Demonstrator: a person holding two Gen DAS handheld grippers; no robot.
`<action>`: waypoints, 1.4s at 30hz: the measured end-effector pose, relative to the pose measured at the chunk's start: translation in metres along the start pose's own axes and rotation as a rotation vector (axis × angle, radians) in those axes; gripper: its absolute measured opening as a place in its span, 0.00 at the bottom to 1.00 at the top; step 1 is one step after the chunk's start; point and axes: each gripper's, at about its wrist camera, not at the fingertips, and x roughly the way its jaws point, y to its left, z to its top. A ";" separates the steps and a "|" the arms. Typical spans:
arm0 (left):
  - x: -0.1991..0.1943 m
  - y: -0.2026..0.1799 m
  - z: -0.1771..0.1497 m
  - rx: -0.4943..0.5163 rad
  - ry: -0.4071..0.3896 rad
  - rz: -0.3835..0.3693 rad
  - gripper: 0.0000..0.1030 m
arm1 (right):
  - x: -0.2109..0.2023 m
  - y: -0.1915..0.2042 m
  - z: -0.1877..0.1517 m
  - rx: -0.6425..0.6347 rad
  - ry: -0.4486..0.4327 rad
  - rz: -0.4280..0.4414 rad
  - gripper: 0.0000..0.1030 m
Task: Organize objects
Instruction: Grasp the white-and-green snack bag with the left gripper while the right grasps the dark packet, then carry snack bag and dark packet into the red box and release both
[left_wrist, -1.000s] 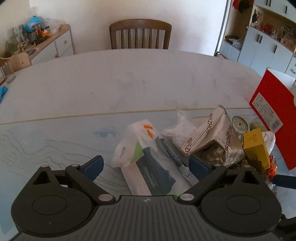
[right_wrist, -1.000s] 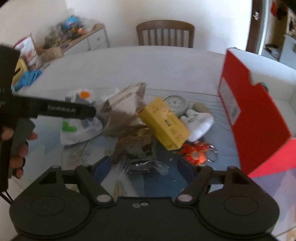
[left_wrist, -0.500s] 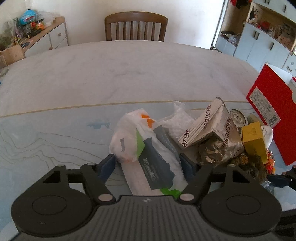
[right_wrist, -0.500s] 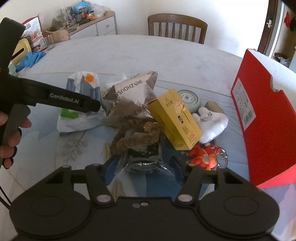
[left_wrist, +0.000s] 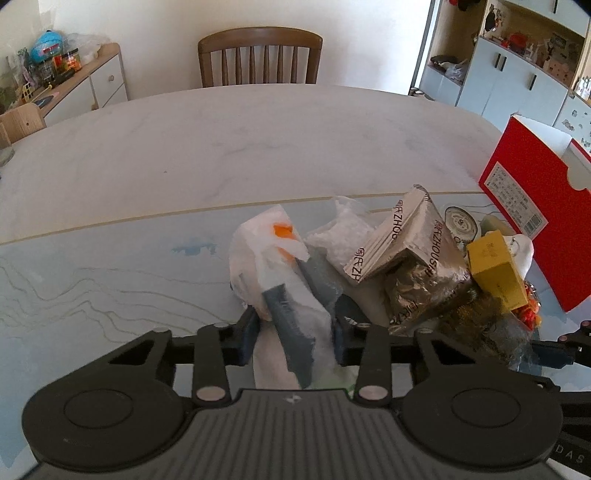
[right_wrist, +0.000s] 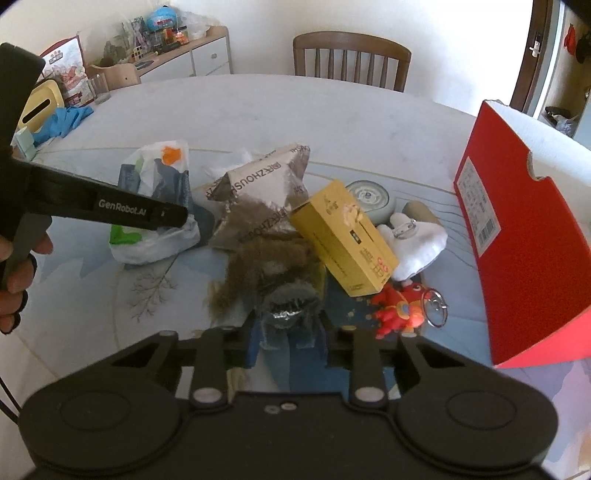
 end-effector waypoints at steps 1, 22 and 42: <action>-0.002 0.000 0.000 -0.002 -0.001 -0.003 0.33 | -0.002 0.000 -0.001 0.001 -0.002 0.001 0.26; -0.077 -0.035 -0.002 0.074 -0.028 -0.115 0.31 | -0.085 -0.019 -0.018 0.071 -0.096 0.013 0.25; -0.125 -0.166 0.053 0.220 -0.084 -0.266 0.31 | -0.160 -0.100 0.001 0.088 -0.169 -0.090 0.26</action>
